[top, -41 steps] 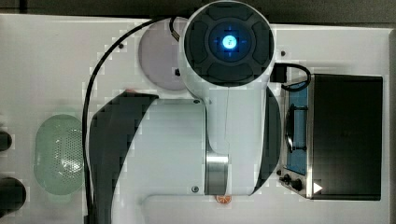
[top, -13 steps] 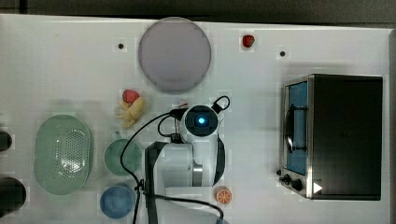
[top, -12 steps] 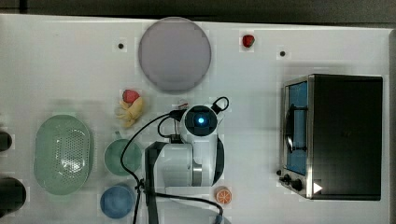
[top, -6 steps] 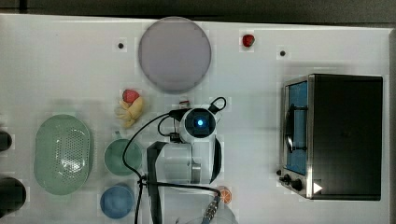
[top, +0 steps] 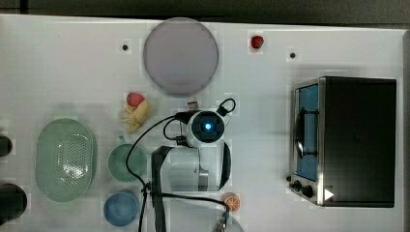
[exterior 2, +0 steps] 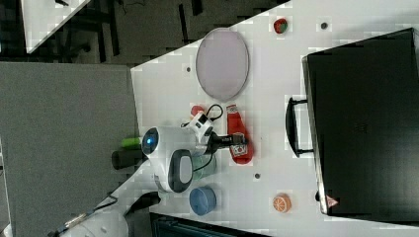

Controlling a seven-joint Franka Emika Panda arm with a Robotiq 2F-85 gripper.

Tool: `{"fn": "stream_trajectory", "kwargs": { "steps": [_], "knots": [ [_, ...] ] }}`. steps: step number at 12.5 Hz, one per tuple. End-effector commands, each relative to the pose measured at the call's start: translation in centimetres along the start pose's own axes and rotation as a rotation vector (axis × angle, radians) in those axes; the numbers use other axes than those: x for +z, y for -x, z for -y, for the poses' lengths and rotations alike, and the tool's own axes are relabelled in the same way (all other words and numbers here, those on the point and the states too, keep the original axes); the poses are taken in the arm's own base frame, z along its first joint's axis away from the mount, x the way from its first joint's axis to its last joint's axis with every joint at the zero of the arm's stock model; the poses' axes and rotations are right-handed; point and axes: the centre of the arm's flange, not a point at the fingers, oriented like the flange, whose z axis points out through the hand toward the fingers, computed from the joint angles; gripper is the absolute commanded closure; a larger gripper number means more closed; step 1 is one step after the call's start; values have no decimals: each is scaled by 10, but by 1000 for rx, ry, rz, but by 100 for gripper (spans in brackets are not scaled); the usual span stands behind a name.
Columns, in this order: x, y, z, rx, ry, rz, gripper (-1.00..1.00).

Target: Pick Ketchup from the table and place it in strainer.

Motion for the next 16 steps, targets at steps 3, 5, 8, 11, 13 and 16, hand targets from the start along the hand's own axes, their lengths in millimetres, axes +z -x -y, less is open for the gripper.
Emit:
{"fn": "stream_trajectory", "kwargs": {
  "steps": [3, 5, 8, 11, 13, 16],
  "knots": [
    [-131, 10, 11, -50, 47, -66, -24],
    [-177, 24, 25, -64, 66, -79, -24],
    [-227, 39, 67, -67, 97, -115, -24],
    [-241, 45, 128, -53, 116, -138, -24],
    [-233, 47, 175, 7, 97, -137, -24],
    [-210, 50, 240, 97, 45, -128, -24]
  ]
}}
